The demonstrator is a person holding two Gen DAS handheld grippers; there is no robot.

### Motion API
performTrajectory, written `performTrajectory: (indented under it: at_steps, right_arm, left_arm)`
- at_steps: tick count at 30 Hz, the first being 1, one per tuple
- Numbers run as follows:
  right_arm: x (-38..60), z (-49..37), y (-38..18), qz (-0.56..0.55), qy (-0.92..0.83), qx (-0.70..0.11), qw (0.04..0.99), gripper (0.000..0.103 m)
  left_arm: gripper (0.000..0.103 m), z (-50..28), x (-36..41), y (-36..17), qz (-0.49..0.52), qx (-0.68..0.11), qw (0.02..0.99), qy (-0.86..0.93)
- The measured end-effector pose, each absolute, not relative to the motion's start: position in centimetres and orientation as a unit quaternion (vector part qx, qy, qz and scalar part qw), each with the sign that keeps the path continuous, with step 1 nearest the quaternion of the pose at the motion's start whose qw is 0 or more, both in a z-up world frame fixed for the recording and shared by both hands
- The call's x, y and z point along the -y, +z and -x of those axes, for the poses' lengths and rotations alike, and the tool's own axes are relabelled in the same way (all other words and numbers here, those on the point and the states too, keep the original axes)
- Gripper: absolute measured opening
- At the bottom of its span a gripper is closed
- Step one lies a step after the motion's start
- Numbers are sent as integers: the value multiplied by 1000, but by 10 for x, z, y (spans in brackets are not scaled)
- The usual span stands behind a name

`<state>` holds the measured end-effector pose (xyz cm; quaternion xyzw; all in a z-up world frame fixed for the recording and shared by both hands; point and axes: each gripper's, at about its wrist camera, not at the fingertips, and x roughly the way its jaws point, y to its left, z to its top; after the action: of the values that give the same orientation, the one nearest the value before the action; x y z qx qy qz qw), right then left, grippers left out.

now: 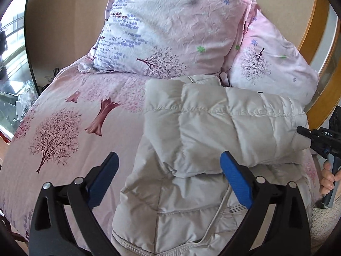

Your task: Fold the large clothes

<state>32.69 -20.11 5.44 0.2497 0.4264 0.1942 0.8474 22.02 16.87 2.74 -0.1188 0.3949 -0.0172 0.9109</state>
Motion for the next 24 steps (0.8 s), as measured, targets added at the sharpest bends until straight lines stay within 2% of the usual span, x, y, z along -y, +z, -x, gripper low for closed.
performTrajectory:
  at_steps: [13, 16, 20, 24]
  right_arm:
    - [197, -337, -2, -246, 98, -507, 820, 13]
    - [188, -334, 0, -217, 90, -511, 827, 21]
    - [192, -316, 18, -190, 65, -495, 845, 42]
    - [199, -291, 48, -162, 47, -428, 888, 39]
  left_arm:
    - [101, -216, -167, 18, 80, -402, 912, 2]
    - [101, -213, -170, 15, 79, -407, 910, 8]
    - [101, -207, -174, 10, 65, -423, 903, 35]
    - [101, -199, -172, 9, 47, -423, 903, 54]
